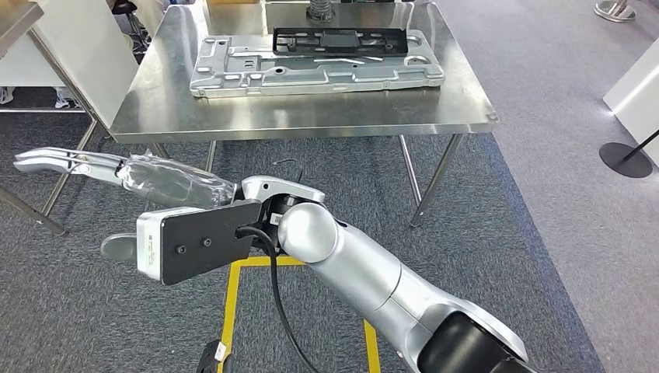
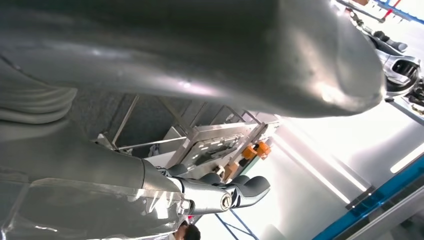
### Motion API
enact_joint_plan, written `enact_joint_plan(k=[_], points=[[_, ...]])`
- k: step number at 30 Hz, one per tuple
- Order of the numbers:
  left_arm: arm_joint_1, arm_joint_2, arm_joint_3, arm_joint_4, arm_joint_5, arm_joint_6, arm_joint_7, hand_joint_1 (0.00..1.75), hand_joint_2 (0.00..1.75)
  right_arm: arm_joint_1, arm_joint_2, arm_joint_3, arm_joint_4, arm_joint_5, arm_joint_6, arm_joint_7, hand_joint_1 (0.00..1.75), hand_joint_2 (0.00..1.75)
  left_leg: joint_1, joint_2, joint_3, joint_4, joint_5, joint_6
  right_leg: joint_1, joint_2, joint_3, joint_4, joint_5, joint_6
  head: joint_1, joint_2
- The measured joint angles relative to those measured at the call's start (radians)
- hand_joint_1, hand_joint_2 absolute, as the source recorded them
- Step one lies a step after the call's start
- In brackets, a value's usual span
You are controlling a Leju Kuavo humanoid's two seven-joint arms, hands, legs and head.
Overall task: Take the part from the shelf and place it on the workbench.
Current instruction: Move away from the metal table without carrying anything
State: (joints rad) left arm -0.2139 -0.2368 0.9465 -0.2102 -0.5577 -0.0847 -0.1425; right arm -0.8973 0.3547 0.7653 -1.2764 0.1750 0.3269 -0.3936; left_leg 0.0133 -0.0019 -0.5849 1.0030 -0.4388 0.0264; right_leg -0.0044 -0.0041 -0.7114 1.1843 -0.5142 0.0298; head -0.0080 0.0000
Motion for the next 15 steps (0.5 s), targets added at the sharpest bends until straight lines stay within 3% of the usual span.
enact_joint_plan(k=[2,3,4,7,8,11,13,15], points=[[0.001,0.000,0.000,0.000,0.000,0.000,0.000,0.00,0.00,0.003,-0.001,0.000,0.000,0.001,0.000,0.000,0.00,0.00,-0.001,0.000,-0.020,0.001,0.013,0.000,-0.002,0.000,-0.036,0.115,-0.055,0.003,0.000,0.000],[0.002,0.000,0.000,0.000,0.000,0.000,0.000,0.00,0.00,0.004,-0.001,0.000,0.000,0.001,0.000,0.000,0.00,0.00,-0.002,0.000,-0.028,0.002,0.020,0.000,-0.002,0.000,-0.027,0.122,-0.057,0.002,0.000,0.000],[0.002,0.000,0.000,0.000,0.000,0.000,0.000,0.00,0.00,0.004,-0.002,0.000,0.000,0.001,0.000,0.000,0.00,0.00,-0.002,0.000,-0.035,0.002,0.025,-0.002,-0.001,0.000,0.004,0.084,-0.042,-0.001,0.000,0.000],[0.002,0.000,0.000,0.000,0.000,0.000,0.000,0.00,0.00,0.002,-0.001,0.000,0.000,0.001,0.000,0.000,0.00,0.00,-0.005,-0.002,-0.048,0.002,0.041,-0.010,0.005,0.000,0.144,-0.138,0.020,-0.020,0.000,0.000],[0.001,0.000,0.000,0.000,0.000,0.000,0.000,0.00,0.00,0.001,-0.001,0.000,0.000,0.001,0.000,-0.001,0.00,0.00,-0.006,-0.002,-0.051,0.002,0.046,-0.015,0.008,0.000,0.166,-0.179,0.029,-0.025,0.000,0.000],[0.000,-0.001,0.001,0.000,-0.002,0.000,0.001,0.00,0.00,0.001,-0.001,-0.001,0.000,0.002,0.000,-0.001,0.00,0.00,-0.005,-0.001,-0.054,-0.003,0.060,-0.034,0.011,0.001,0.165,-0.194,0.047,-0.038,0.004,0.000],[0.001,-0.001,0.001,0.000,-0.005,0.000,0.002,0.00,0.00,0.000,0.000,-0.001,0.000,0.004,-0.001,-0.002,0.00,0.00,-0.003,-0.001,-0.067,0.023,0.033,-0.043,0.006,-0.002,0.159,-0.205,0.065,-0.050,0.002,0.000],[0.001,0.000,0.001,0.000,-0.007,0.000,0.002,0.00,0.00,0.001,0.000,-0.001,0.001,0.006,-0.001,-0.001,0.00,0.00,-0.001,-0.001,-0.108,0.132,-0.046,-0.051,0.004,-0.004,0.145,-0.211,0.082,-0.058,0.000,0.000]])
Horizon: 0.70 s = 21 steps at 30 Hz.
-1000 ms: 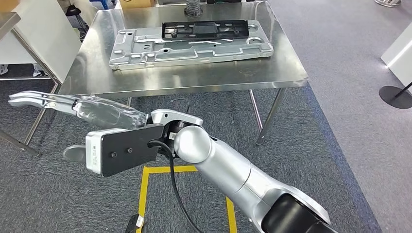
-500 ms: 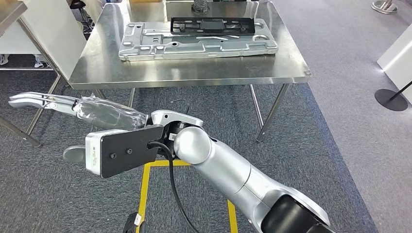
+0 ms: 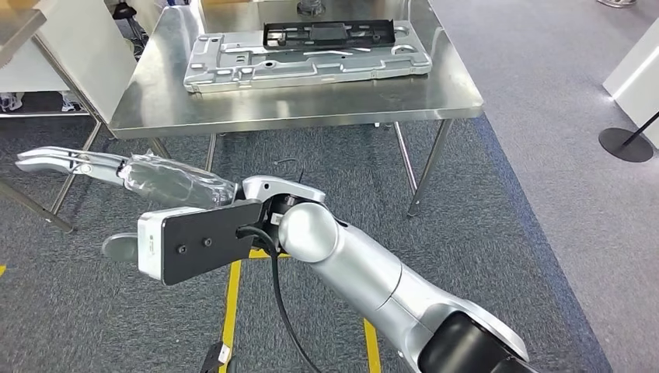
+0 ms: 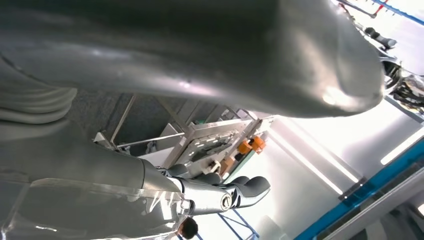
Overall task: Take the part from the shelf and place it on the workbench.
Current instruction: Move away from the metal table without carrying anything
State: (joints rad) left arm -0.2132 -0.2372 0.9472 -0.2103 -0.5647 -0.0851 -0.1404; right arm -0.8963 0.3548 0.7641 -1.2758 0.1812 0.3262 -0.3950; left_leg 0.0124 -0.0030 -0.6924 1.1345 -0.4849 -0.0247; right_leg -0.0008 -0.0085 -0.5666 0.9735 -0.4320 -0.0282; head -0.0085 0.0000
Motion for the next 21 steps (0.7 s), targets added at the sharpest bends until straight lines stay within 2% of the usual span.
enact_joint_plan(k=[1,2,3,4,7,8,9,12,13,14,15,17,18,19,20,21], points=[[0.000,0.000,0.000,0.000,0.000,0.000,0.000,0.00,0.00,0.001,0.000,0.000,0.001,0.001,0.000,0.000,0.00,0.00,0.001,0.000,-0.024,0.072,-0.042,-0.004,0.001,0.000,-0.010,0.001,0.007,-0.001,-0.001,0.000],[0.000,0.001,0.000,0.000,0.000,0.000,0.000,0.00,0.00,0.003,0.000,0.000,0.003,0.001,0.000,0.000,0.00,0.00,0.002,0.000,-0.041,0.130,-0.070,-0.006,0.001,0.000,-0.020,0.002,0.013,-0.002,-0.001,0.000],[0.001,0.001,0.000,0.000,0.000,0.000,0.000,0.00,0.00,0.005,-0.001,0.000,0.005,0.002,0.000,0.000,0.00,0.00,0.002,0.000,-0.040,0.155,-0.080,-0.008,0.002,0.000,-0.029,0.005,0.019,-0.001,-0.001,0.000],[0.001,0.001,0.000,0.000,0.000,0.000,0.000,0.00,0.00,0.007,-0.001,0.000,0.007,0.002,0.000,0.000,0.00,0.00,0.002,0.000,-0.019,0.138,-0.072,-0.008,0.002,0.000,-0.038,0.008,0.024,0.000,-0.001,0.000],[-0.001,0.002,0.000,0.000,0.001,0.000,-0.001,0.00,0.00,0.011,-0.005,-0.007,0.018,-0.002,-0.002,-0.005,0.00,0.00,-0.001,0.000,0.117,-0.067,-0.014,0.002,0.003,0.001,-0.058,0.022,0.034,0.009,-0.001,0.000],[-0.002,0.002,0.000,0.000,0.002,0.000,-0.002,0.00,0.00,0.013,-0.006,-0.012,0.028,-0.004,-0.003,-0.012,0.00,0.00,-0.003,-0.001,0.144,-0.114,-0.004,0.008,0.005,0.001,-0.063,0.025,0.037,0.014,-0.001,0.000],[-0.002,0.002,0.000,0.000,0.004,0.000,-0.002,0.00,0.00,0.017,-0.009,-0.017,0.042,-0.005,-0.004,-0.022,0.00,0.00,-0.006,-0.002,0.153,-0.134,-0.001,0.014,0.005,0.001,-0.065,0.027,0.041,0.020,0.000,0.000],[0.001,0.003,0.000,0.000,0.007,0.000,-0.003,0.00,0.00,0.029,-0.021,-0.029,0.082,-0.007,-0.005,-0.045,0.00,0.00,-0.007,-0.002,0.144,-0.136,0.016,0.032,0.005,0.001,-0.071,0.025,0.051,0.037,0.000,0.000],[0.000,0.003,0.000,0.000,0.008,0.001,-0.004,0.00,0.00,0.031,-0.024,-0.034,0.096,-0.009,-0.007,-0.046,0.00,0.00,-0.005,-0.001,0.139,-0.139,0.024,0.039,0.004,0.002,-0.078,0.036,0.040,0.043,0.000,0.000],[0.000,0.003,0.001,0.000,0.009,0.002,-0.005,0.00,0.00,0.035,-0.028,-0.041,0.115,-0.013,-0.011,-0.047,0.00,0.00,-0.003,0.001,0.132,-0.141,0.033,0.046,0.002,0.003,-0.093,0.069,0.014,0.049,0.000,0.000],[-0.001,0.003,0.002,0.000,0.014,0.003,-0.007,0.00,0.00,0.040,-0.032,-0.049,0.138,-0.018,-0.016,-0.047,0.00,0.00,-0.002,0.002,0.123,-0.142,0.041,0.050,-0.001,0.004,-0.116,0.122,-0.024,0.055,0.000,0.000],[0.001,0.004,0.003,0.000,0.031,0.005,-0.016,0.00,0.00,0.060,-0.045,-0.071,0.215,-0.031,-0.035,-0.059,0.00,0.00,-0.002,0.002,0.103,-0.141,0.055,0.054,-0.004,0.004,-0.169,0.265,-0.102,0.063,0.001,0.000],[0.004,0.005,0.004,0.000,0.041,0.005,-0.021,0.00,0.00,0.073,-0.053,-0.083,0.270,-0.037,-0.050,-0.073,0.00,0.00,-0.003,0.001,0.094,-0.141,0.061,0.055,-0.006,0.004,-0.180,0.310,-0.120,0.065,0.001,0.000],[0.007,0.006,0.005,0.000,0.051,0.006,-0.026,0.00,0.00,0.087,-0.060,-0.097,0.334,-0.042,-0.069,-0.089,0.00,0.00,-0.003,0.000,0.087,-0.140,0.067,0.054,-0.006,0.004,-0.176,0.324,-0.122,0.066,0.001,0.000],[0.010,0.007,0.006,0.000,0.058,0.005,-0.031,0.00,0.00,0.104,-0.067,-0.111,0.407,-0.045,-0.091,-0.103,0.00,0.00,-0.003,-0.001,0.081,-0.140,0.072,0.053,-0.006,0.004,-0.145,0.287,-0.105,0.064,0.001,0.000],[0.013,0.009,0.007,0.000,0.062,0.004,-0.035,0.00,0.00,0.124,-0.073,-0.126,0.479,-0.048,-0.117,-0.108,0.00,0.00,-0.004,-0.002,0.078,-0.139,0.075,0.052,-0.005,0.004,-0.099,0.220,-0.080,0.060,0.001,0.000]])
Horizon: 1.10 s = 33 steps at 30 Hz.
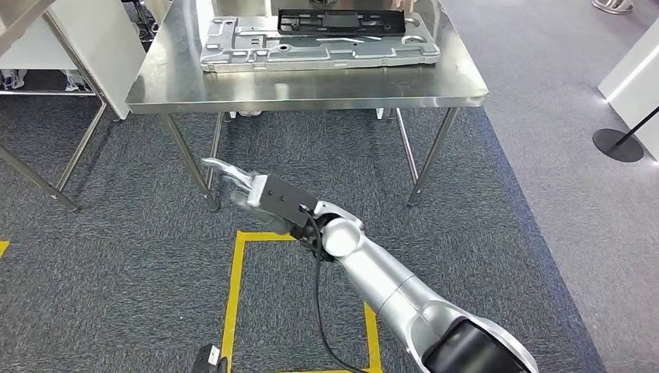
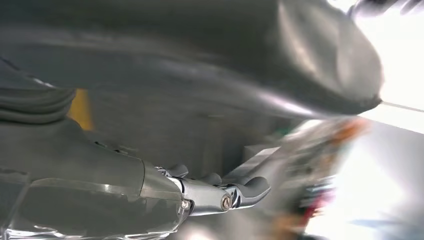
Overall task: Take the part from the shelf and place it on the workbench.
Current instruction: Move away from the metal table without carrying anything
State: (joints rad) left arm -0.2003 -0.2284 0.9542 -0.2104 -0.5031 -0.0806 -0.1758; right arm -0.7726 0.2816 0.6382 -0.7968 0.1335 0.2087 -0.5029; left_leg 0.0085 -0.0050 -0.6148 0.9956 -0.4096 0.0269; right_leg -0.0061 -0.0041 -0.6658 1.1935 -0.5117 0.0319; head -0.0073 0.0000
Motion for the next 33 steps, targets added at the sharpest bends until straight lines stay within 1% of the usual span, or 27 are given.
enact_joint_plan(k=[1,2,3,4,5,6,7,8,9,11,12,13,14,15,16,17,18,19,20,22,24,26,28,30,33], points=[[0.003,0.001,0.001,0.000,0.002,-0.001,-0.004,0.00,0.00,0.024,-0.009,-0.016,0.068,-0.005,-0.032,0.009,0.00,0.00,-0.001,-0.001,-0.003,0.001,0.004,-0.003,0.002,0.000,0.049,-0.080,0.017,-0.007,0.000,0.000],[0.004,0.002,0.002,0.000,0.002,-0.002,-0.006,0.00,0.00,0.054,-0.017,-0.032,0.128,-0.012,-0.065,0.030,0.00,0.00,-0.002,-0.001,-0.006,0.001,0.008,-0.007,0.005,-0.001,0.090,-0.151,0.034,-0.015,-0.001,0.000],[0.005,0.004,0.002,0.000,0.001,-0.004,-0.008,0.00,0.00,0.085,-0.027,-0.050,0.180,-0.021,-0.099,0.059,0.00,0.00,-0.003,-0.001,-0.007,0.000,0.012,-0.012,0.008,-0.001,0.112,-0.193,0.041,-0.022,-0.001,0.000],[0.005,0.005,0.002,0.000,-0.001,-0.005,-0.008,0.00,0.00,0.118,-0.038,-0.068,0.226,-0.031,-0.126,0.090,0.00,0.00,-0.002,-0.001,-0.008,-0.001,0.016,-0.017,0.012,-0.002,0.120,-0.211,0.042,-0.028,-0.002,0.000],[0.006,0.006,0.002,0.000,-0.002,-0.006,-0.008,0.00,0.00,0.152,-0.048,-0.085,0.268,-0.040,-0.143,0.115,0.00,0.00,-0.002,-0.001,-0.007,-0.004,0.020,-0.023,0.014,-0.002,0.120,-0.212,0.048,-0.032,-0.002,0.000],[0.007,0.007,0.002,0.000,-0.003,-0.007,-0.008,0.00,0.00,0.184,-0.061,-0.103,0.308,-0.048,-0.154,0.135,0.00,0.00,-0.001,-0.001,-0.008,-0.004,0.020,-0.028,0.012,-0.003,0.120,-0.216,0.054,-0.037,-0.001,0.000],[0.009,0.009,0.002,0.000,-0.003,-0.008,-0.008,0.00,0.00,0.213,-0.070,-0.118,0.341,-0.056,-0.159,0.155,0.00,0.00,0.000,-0.001,-0.010,0.002,0.013,-0.033,0.009,-0.004,0.119,-0.221,0.061,-0.042,0.000,0.000],[0.011,0.010,0.002,0.000,-0.003,-0.008,-0.007,0.00,0.00,0.238,-0.078,-0.133,0.369,-0.068,-0.163,0.181,0.00,0.00,0.001,-0.001,-0.020,0.027,-0.009,-0.037,0.006,-0.004,0.116,-0.226,0.069,-0.048,-0.001,0.000],[0.013,0.012,0.002,0.000,-0.003,-0.008,-0.007,0.00,0.00,0.262,-0.084,-0.149,0.394,-0.083,-0.167,0.216,0.00,0.00,0.001,0.000,-0.038,0.073,-0.045,-0.042,0.004,-0.004,0.112,-0.230,0.076,-0.053,-0.003,0.000],[0.015,0.015,0.002,0.000,-0.003,-0.007,-0.011,0.00,0.00,0.311,-0.097,-0.187,0.438,-0.119,-0.174,0.300,0.00,0.00,0.003,0.000,-0.088,0.211,-0.129,-0.049,0.005,-0.005,0.100,-0.229,0.082,-0.056,-0.008,0.000],[0.017,0.016,0.002,0.000,-0.003,-0.006,-0.015,0.00,0.00,0.339,-0.105,-0.209,0.460,-0.139,-0.176,0.348,0.00,0.00,0.004,0.000,-0.104,0.266,-0.155,-0.052,0.005,-0.007,0.095,-0.227,0.084,-0.054,-0.008,0.000],[0.020,0.017,0.002,0.000,-0.003,-0.005,-0.019,0.00,0.00,0.368,-0.114,-0.230,0.479,-0.160,-0.178,0.395,0.00,0.00,0.004,0.000,-0.103,0.287,-0.163,-0.054,0.005,-0.009,0.091,-0.225,0.086,-0.053,-0.008,0.000],[0.023,0.018,0.002,0.000,-0.003,-0.004,-0.022,0.00,0.00,0.399,-0.124,-0.254,0.498,-0.183,-0.181,0.442,0.00,0.00,0.004,0.001,-0.078,0.263,-0.151,-0.054,0.005,-0.011,0.087,-0.222,0.087,-0.052,-0.008,0.000],[0.025,0.020,0.002,0.000,-0.002,-0.003,-0.024,0.00,0.00,0.428,-0.131,-0.276,0.514,-0.205,-0.186,0.481,0.00,0.44,0.004,0.001,-0.036,0.203,-0.127,-0.052,0.005,-0.012,0.083,-0.217,0.087,-0.051,-0.008,0.000],[0.025,0.022,0.002,0.000,-0.002,-0.003,-0.025,0.00,0.00,0.456,-0.137,-0.298,0.526,-0.226,-0.190,0.513,0.00,0.87,0.004,0.001,0.014,0.124,-0.106,-0.047,0.005,-0.012,0.079,-0.212,0.087,-0.049,-0.008,0.000],[0.025,0.024,0.002,0.000,-0.003,-0.003,-0.025,0.00,0.44,0.481,-0.142,-0.320,0.536,-0.247,-0.194,0.538,0.00,1.31,0.002,0.001,0.055,0.057,-0.090,-0.042,0.007,-0.011,0.076,-0.208,0.087,-0.045,-0.007,0.000],[0.024,0.025,0.001,0.000,-0.003,-0.003,-0.022,0.00,0.87,0.503,-0.147,-0.341,0.545,-0.266,-0.197,0.556,0.00,1.75,0.001,0.001,0.080,0.014,-0.083,-0.038,0.009,-0.010,0.074,-0.203,0.086,-0.042,-0.007,0.000],[0.024,0.025,0.001,0.000,-0.003,0.000,-0.016,0.00,1.31,0.524,-0.151,-0.361,0.553,-0.284,-0.199,0.568,0.00,1.75,0.000,0.000,0.089,-0.007,-0.082,-0.035,0.011,-0.010,0.072,-0.200,0.084,-0.042,-0.007,0.000],[0.026,0.026,0.000,0.000,-0.004,0.004,-0.006,0.00,1.75,0.541,-0.156,-0.382,0.559,-0.303,-0.202,0.574,0.00,1.75,-0.002,0.001,0.089,-0.007,-0.080,-0.033,0.012,-0.009,0.070,-0.199,0.083,-0.041,-0.006,0.000],[0.029,0.027,-0.001,0.000,-0.009,0.011,0.019,0.00,1.75,0.566,-0.161,-0.422,0.569,-0.342,-0.211,0.582,0.00,1.75,-0.004,0.003,0.088,-0.008,-0.077,-0.030,0.010,-0.006,0.069,-0.200,0.086,-0.039,-0.006,0.000],[0.029,0.028,-0.004,0.000,-0.017,0.004,0.034,0.00,1.75,0.587,-0.164,-0.463,0.578,-0.371,-0.220,0.589,0.00,1.75,-0.006,0.004,0.087,-0.007,-0.075,-0.024,0.009,-0.005,0.070,-0.204,0.091,-0.030,-0.006,0.000],[0.030,0.028,-0.007,0.000,-0.021,-0.007,0.040,0.00,1.75,0.611,-0.166,-0.496,0.585,-0.390,-0.226,0.592,0.00,0.87,-0.007,0.003,0.086,-0.007,-0.073,-0.021,0.008,-0.005,0.070,-0.206,0.095,-0.024,-0.006,0.000],[0.031,0.027,-0.009,0.000,-0.022,-0.009,0.039,0.00,1.75,0.637,-0.167,-0.521,0.590,-0.404,-0.227,0.593,0.00,0.00,-0.008,0.003,0.084,-0.006,-0.072,-0.020,0.007,-0.005,0.070,-0.207,0.097,-0.021,-0.006,0.000],[0.030,0.027,-0.011,0.000,-0.024,-0.012,0.034,0.00,1.75,0.658,-0.167,-0.543,0.594,-0.414,-0.227,0.592,0.00,0.00,-0.009,0.003,0.083,-0.006,-0.072,-0.019,0.006,-0.005,0.069,-0.207,0.098,-0.020,-0.006,0.000],[0.028,0.027,-0.012,0.000,-0.023,-0.023,0.023,0.00,1.75,0.672,-0.168,-0.565,0.598,-0.421,-0.224,0.593,0.00,1.31,-0.009,0.004,0.083,-0.006,-0.073,-0.019,0.006,-0.004,0.068,-0.207,0.098,-0.020,-0.006,0.000]])
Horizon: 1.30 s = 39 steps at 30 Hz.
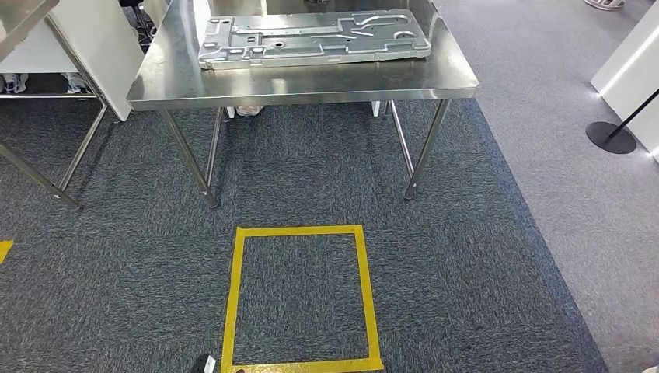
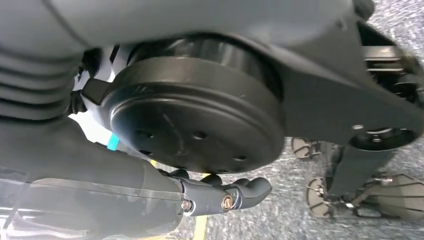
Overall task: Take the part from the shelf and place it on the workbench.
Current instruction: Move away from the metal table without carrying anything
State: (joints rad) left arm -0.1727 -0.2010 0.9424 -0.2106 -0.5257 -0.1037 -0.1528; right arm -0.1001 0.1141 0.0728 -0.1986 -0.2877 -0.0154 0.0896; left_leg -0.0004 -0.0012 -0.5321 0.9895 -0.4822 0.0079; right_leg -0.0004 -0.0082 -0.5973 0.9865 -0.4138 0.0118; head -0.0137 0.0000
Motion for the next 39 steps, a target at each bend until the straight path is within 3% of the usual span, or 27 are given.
enact_joint_plan(k=[1,13,25,29,36,39], points=[[0.000,0.000,0.000,0.000,0.001,-0.005,-0.003,0.00,1.75,0.002,0.000,-0.006,0.001,-0.002,0.000,0.001,0.00,1.75,0.000,0.000,0.000,0.000,0.000,0.000,0.000,0.000,0.000,0.000,0.000,0.000,0.000,0.000],[0.006,0.000,0.002,0.000,0.030,-0.044,-0.008,0.00,1.75,0.012,-0.008,-0.056,0.007,-0.027,0.001,0.019,0.00,1.75,0.001,0.000,0.000,0.000,0.001,-0.001,0.001,0.000,-0.001,0.002,0.000,-0.001,0.000,0.000],[0.011,0.000,0.003,0.000,0.028,-0.026,0.004,0.00,1.75,0.012,-0.010,-0.062,0.010,-0.024,0.014,0.027,0.00,1.75,0.001,0.000,0.000,0.000,0.001,-0.002,0.001,0.000,-0.001,0.002,0.000,-0.001,0.000,0.000],[0.011,0.000,0.003,0.000,0.023,-0.023,0.004,0.00,1.75,0.012,-0.010,-0.062,0.010,-0.023,0.015,0.027,0.00,0.00,0.001,0.000,0.000,0.000,0.001,-0.002,0.001,0.000,-0.002,0.002,0.000,-0.001,0.000,0.000],[0.011,0.000,0.003,0.000,0.019,-0.027,0.008,0.00,1.75,0.012,-0.010,-0.062,0.010,-0.023,0.013,0.027,0.00,0.00,0.001,0.000,0.000,0.000,0.001,-0.002,0.001,0.000,-0.002,0.002,0.000,-0.001,0.000,0.000],[0.011,0.000,0.003,0.000,0.019,-0.026,0.014,0.00,1.75,0.012,-0.010,-0.062,0.010,-0.021,0.010,0.027,0.00,1.31,0.001,0.000,0.000,0.000,0.001,-0.002,0.001,0.000,-0.002,0.002,0.000,-0.001,0.000,0.000]])
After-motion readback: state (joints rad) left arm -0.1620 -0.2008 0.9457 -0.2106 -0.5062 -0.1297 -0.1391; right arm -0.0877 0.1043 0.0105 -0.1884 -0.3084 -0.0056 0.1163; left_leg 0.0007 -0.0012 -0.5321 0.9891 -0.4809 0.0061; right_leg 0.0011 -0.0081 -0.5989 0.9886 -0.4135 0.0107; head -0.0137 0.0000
